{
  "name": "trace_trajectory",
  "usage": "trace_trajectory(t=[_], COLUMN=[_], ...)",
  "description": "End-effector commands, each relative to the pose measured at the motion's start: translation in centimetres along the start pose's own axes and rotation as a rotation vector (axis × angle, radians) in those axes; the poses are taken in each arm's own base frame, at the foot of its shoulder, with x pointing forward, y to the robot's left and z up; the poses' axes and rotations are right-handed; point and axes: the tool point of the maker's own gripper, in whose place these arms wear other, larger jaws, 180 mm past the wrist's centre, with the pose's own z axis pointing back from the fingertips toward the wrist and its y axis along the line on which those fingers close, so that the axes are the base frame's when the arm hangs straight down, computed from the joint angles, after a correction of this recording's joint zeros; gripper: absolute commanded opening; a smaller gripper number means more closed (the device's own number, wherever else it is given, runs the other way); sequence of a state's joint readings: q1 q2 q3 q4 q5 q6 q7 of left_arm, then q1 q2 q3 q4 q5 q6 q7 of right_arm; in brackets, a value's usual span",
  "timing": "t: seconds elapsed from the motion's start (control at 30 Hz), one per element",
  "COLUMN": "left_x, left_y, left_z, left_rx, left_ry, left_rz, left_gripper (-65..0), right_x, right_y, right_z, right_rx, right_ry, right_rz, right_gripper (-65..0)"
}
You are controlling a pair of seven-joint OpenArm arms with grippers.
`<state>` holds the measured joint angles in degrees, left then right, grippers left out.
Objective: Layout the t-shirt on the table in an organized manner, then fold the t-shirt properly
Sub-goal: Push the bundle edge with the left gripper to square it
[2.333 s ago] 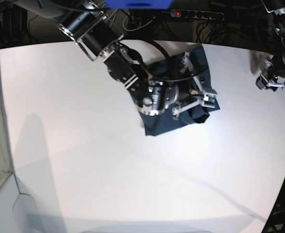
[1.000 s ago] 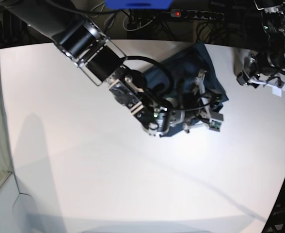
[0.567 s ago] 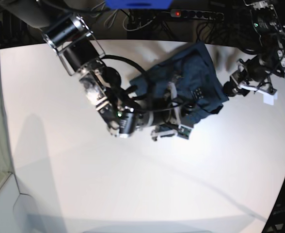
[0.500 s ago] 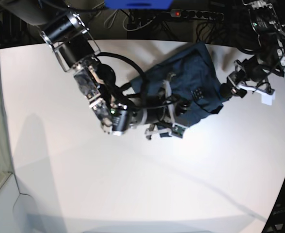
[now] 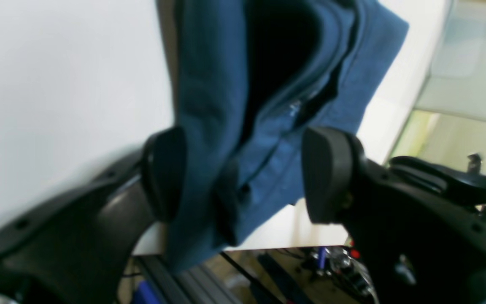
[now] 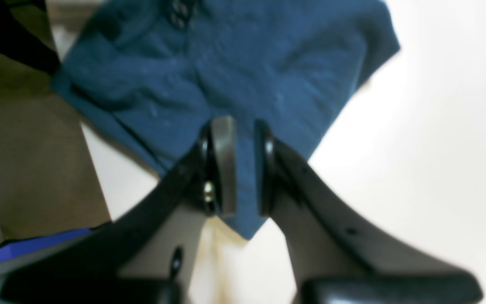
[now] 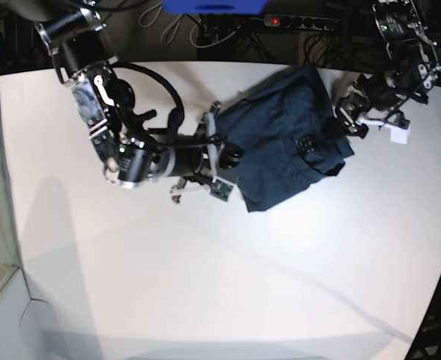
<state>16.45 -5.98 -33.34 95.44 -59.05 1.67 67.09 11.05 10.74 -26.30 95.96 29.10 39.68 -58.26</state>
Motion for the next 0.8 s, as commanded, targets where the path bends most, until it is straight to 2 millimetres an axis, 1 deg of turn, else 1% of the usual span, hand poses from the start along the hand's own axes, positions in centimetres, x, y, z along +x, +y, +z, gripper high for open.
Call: trace_trajectory(t=[0.0, 0.07, 0.17, 0.2, 0.23, 0.33, 0.4, 0.47, 0.6, 0.7, 0.77], left_x=[1.2, 1.3, 0.4, 0.3, 0.2, -0.1, -0.7, -0.6, -1.9, -1.9, -2.1], left_y=[-1.2, -1.1, -0.4, -0.2, -0.1, 0.0, 0.0, 0.0, 0.2, 0.1, 0.2], left_z=[0.2, -0.2, -1.3, -1.5, -1.7, -2.3, -3.0, -3.8, -6.1, -7.8, -8.8], left_rx=[-0.043, -0.034, 0.018, 0.034, 0.049, 0.073, 0.075, 0.071, 0.066, 0.071, 0.093], left_ry=[-0.036, -0.049, -0.032, -0.031, -0.031, -0.035, -0.021, -0.009, 0.05, 0.084, 0.105], left_rz=[0.002, -0.002, -0.041, -0.054, -0.071, -0.104, -0.1, -0.088, -0.044, -0.036, -0.053], left_gripper=[-23.2, -23.2, -23.2, -23.2, -23.2, -23.2, -23.2, -23.2, -23.2, -23.3, -23.4], right_x=[1.3, 0.7, -0.2, -0.7, -0.8, -1.1, -1.9, -2.1, -4.5, -7.2, -9.7], right_y=[-0.6, -0.9, -1.8, -1.8, -2.0, -2.9, -3.6, -4.5, -5.8, -6.6, -7.3], right_z=[1.0, 1.4, 2.2, 2.5, 2.9, 4.4, 5.5, 6.9, 10.0, 12.8, 15.0], right_rx=[-0.016, -0.027, -0.057, -0.064, -0.075, -0.121, -0.157, -0.204, -0.29, -0.361, -0.421], right_ry=[-0.052, -0.044, -0.034, -0.029, -0.032, -0.039, -0.022, -0.02, 0.033, 0.077, 0.114], right_rz=[0.017, 0.007, -0.008, -0.016, -0.016, -0.019, -0.031, -0.042, -0.053, -0.091, -0.141], right_gripper=[-58.1, -58.1, -58.1, -58.1, -58.1, -58.1, -58.1, -58.1, -58.1, -58.1, -58.1])
